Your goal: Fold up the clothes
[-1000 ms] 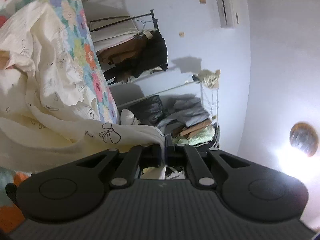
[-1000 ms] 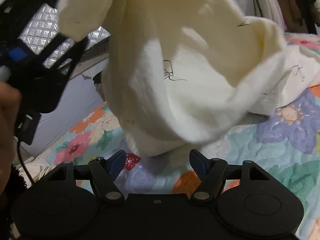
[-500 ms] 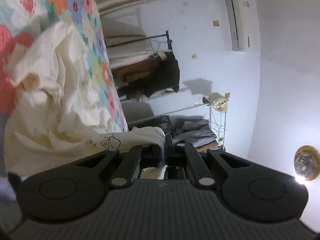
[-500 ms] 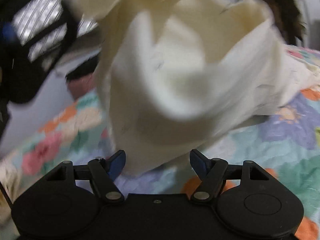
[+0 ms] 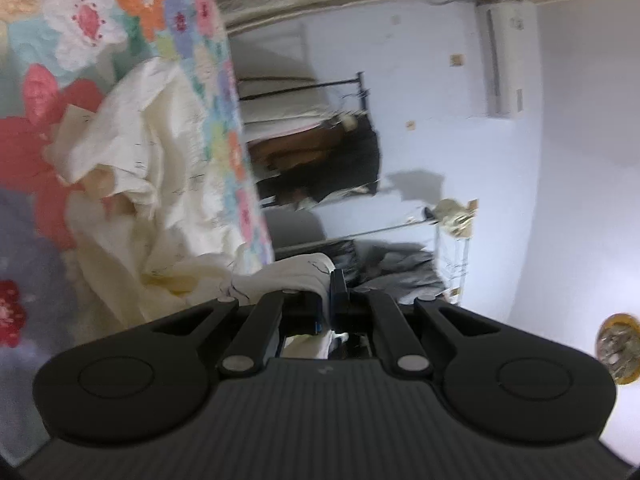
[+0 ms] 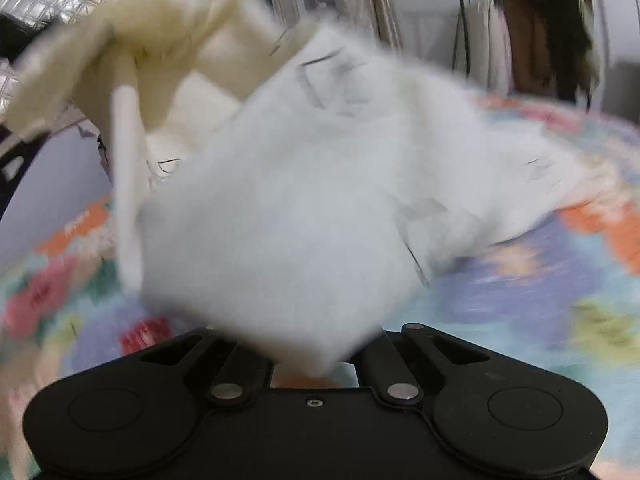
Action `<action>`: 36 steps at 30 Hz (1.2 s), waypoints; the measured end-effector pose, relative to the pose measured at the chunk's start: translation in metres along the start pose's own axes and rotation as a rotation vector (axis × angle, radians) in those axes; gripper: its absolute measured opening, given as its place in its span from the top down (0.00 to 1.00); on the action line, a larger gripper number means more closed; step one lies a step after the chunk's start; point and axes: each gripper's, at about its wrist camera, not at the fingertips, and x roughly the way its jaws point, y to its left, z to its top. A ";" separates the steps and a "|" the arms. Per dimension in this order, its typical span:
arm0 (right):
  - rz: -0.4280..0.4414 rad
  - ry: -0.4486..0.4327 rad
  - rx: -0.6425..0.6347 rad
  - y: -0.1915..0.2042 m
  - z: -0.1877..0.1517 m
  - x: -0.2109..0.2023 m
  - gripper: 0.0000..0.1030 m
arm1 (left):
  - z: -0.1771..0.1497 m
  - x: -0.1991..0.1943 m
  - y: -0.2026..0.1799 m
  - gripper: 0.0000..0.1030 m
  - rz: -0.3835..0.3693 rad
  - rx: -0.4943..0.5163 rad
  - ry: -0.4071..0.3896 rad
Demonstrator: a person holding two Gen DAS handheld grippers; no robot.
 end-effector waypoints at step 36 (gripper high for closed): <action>0.022 0.245 0.017 -0.140 -0.016 -0.153 0.66 | -0.127 0.003 -0.087 0.97 0.565 0.492 0.135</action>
